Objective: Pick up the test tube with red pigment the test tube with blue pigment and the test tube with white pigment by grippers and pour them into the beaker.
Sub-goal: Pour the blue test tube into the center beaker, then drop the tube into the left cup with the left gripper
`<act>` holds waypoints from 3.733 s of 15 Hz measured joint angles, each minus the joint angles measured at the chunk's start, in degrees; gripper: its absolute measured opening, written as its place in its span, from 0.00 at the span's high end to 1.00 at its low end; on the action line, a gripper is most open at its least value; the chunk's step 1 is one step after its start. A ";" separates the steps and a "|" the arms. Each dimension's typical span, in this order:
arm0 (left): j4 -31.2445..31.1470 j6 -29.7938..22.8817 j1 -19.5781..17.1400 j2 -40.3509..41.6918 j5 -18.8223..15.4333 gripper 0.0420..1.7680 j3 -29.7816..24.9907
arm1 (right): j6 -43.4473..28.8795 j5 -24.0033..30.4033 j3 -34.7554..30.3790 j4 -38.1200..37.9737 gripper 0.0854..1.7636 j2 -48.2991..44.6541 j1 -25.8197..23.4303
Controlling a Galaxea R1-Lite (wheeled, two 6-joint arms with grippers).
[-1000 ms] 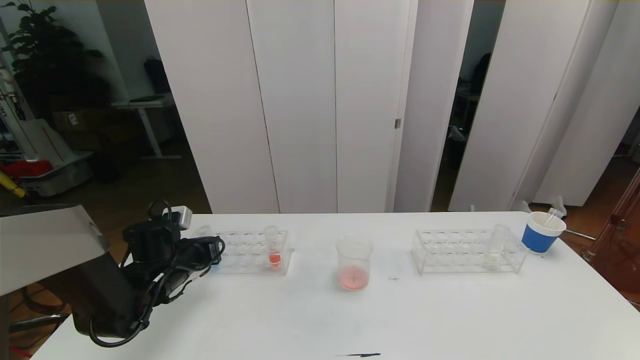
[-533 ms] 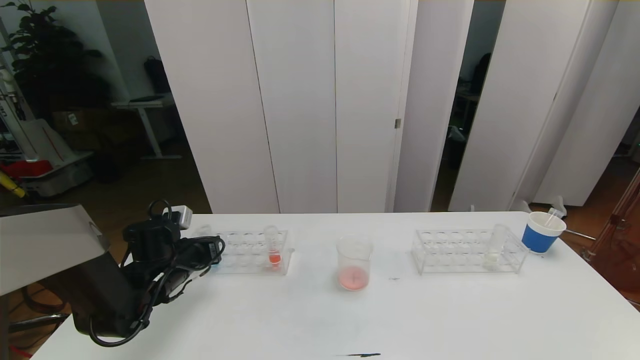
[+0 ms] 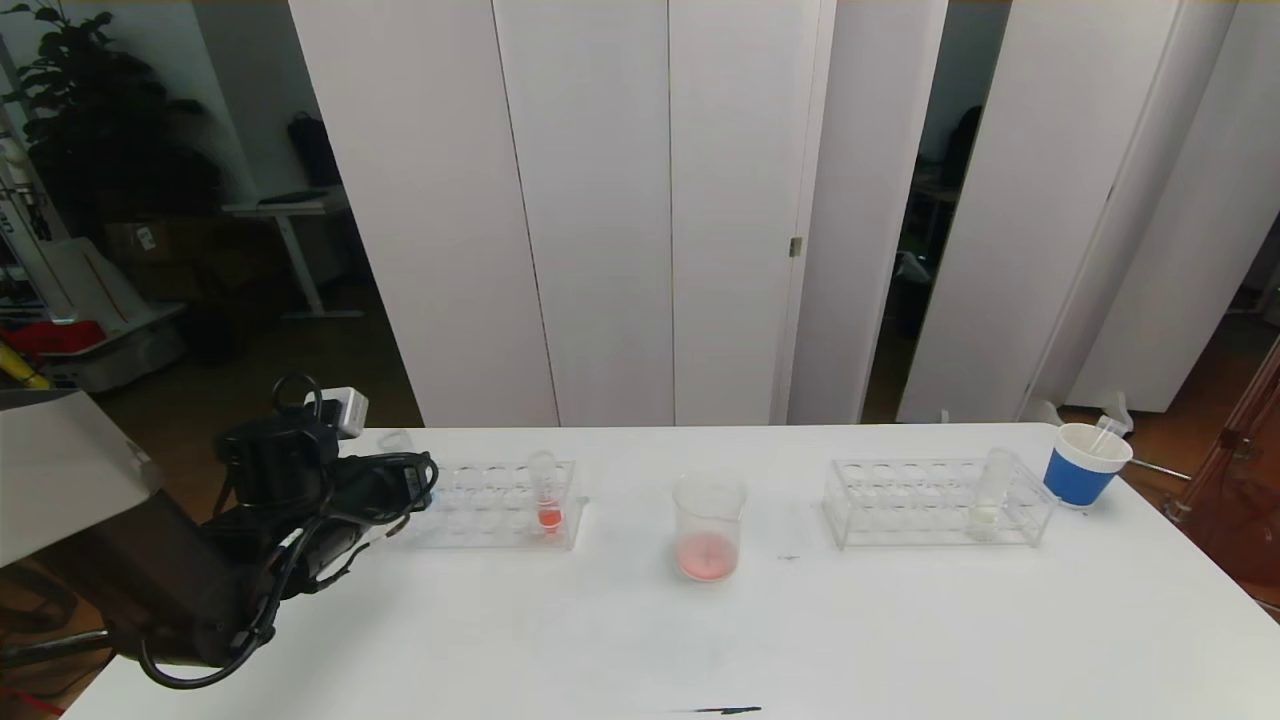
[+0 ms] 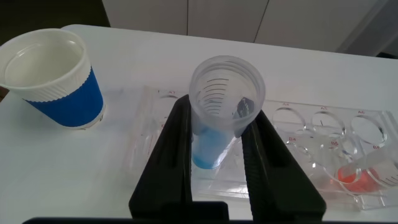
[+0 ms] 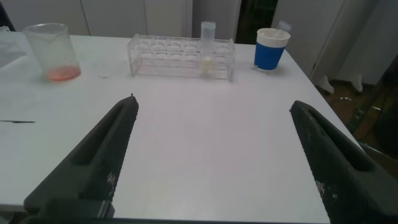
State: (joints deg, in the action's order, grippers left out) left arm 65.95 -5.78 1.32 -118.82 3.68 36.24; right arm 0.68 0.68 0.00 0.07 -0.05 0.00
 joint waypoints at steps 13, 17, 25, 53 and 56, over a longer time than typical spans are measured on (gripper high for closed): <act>-29.55 0.22 8.91 26.51 0.26 0.70 10.39 | 0.00 -0.02 0.00 0.00 0.01 0.00 0.00; -30.73 3.61 15.91 27.43 -1.34 0.70 14.31 | 0.02 -0.02 0.00 0.00 0.01 0.00 0.00; -22.24 17.57 25.49 13.99 -3.28 0.70 22.03 | -0.02 0.00 0.00 0.00 0.01 0.00 0.00; 18.38 67.82 25.06 -14.84 -23.00 0.70 23.08 | 0.00 -0.02 0.00 0.00 0.01 0.00 0.00; 19.60 70.11 24.13 -15.69 -26.50 0.70 23.02 | -0.02 -0.02 0.00 0.00 0.01 0.00 0.00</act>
State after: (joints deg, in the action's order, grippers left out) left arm 85.55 64.33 25.44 -134.51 -22.82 59.26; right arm 0.66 0.66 0.00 0.07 -0.05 0.00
